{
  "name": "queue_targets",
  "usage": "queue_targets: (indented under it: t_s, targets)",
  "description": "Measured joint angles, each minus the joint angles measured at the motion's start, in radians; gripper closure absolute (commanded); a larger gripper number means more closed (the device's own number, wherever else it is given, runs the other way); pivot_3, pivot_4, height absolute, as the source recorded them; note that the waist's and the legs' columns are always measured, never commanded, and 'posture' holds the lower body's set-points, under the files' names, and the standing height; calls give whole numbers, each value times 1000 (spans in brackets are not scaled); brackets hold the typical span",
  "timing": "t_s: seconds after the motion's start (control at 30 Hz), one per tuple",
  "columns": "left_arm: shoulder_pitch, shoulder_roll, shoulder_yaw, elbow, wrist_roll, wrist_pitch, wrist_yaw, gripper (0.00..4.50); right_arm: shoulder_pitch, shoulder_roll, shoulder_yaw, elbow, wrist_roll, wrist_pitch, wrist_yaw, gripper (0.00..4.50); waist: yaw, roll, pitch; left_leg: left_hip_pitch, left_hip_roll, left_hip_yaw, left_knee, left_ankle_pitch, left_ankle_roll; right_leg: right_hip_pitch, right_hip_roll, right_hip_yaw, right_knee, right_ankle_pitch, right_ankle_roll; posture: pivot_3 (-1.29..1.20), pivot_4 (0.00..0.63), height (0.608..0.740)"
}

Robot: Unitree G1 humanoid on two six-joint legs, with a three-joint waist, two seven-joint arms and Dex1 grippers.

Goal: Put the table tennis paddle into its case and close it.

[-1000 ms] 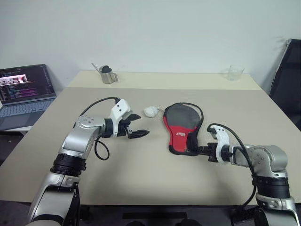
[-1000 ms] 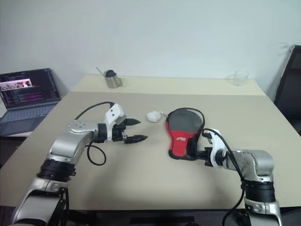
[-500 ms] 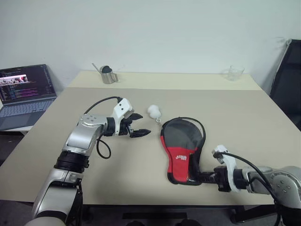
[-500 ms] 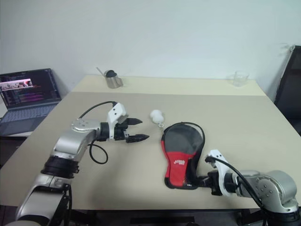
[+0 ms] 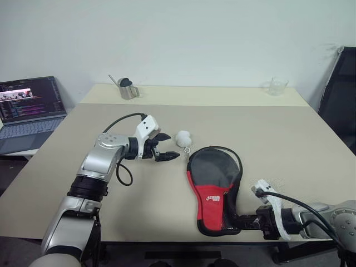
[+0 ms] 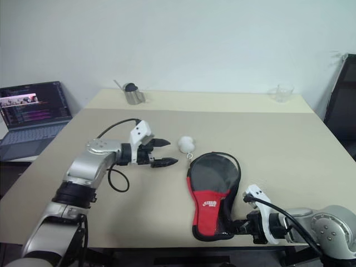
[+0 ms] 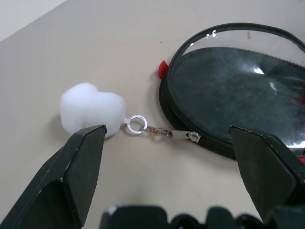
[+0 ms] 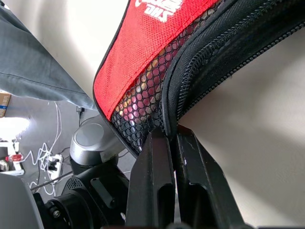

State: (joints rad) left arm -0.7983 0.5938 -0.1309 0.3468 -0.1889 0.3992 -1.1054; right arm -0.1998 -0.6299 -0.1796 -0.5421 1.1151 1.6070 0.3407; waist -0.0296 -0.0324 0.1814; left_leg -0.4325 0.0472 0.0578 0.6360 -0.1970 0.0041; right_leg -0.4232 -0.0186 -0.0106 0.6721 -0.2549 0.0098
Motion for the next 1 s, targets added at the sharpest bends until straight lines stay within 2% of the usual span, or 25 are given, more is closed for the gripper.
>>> queue_targets:
  t_s: [0.13, 0.17, 0.27, 0.6, 0.87, 1.0]
  targets:
    - [0, 0, 0, 0, 8, -7, 0, 0, -16, 12, 7, 16, 4, 0, -17, 4484, 0, 0, 0, 0, 0, 0, 1, 0, 0, 0, 0, 0, 0, 0, 0, 0, 150, 740]
    - [0, 0, 0, 0, 9, -9, 0, 0, -18, 12, 8, 19, 4, 0, -17, 4269, 0, 0, 0, 0, 0, 0, 1, 0, 0, 0, 0, 0, 0, 0, 0, 0, 150, 740]
    - [0, 1, 0, 0, 13, -11, 0, 0, -25, 9, 17, 22, 4, 0, -17, 3443, 0, 0, 0, 0, 0, 0, 2, 0, 0, 0, 0, 0, 1, 0, 0, 0, 150, 740]
    - [0, 1, 0, 0, 14, -13, 0, 0, -30, -28, 24, 21, 15, 0, 6, 36, 0, 0, 0, 0, 0, 0, 5, 0, 0, 1, 0, 0, 1, 0, 1, 0, 150, 740]
    - [0, 0, 0, 5, 15, -17, 0, 0, -54, -151, 13, 53, -18, -36, 73, 36, 1, 0, 0, 0, 0, 0, 6, 0, 0, 1, 0, 0, 2, 1, 1, 0, 150, 740]
    - [-1, -2, 0, 6, 15, -19, 1, 0, -122, -206, 13, 121, -69, -106, 124, 36, 0, 0, 0, 0, 0, 0, 7, 0, 0, 2, 0, 0, 2, 1, 1, 0, 150, 740]
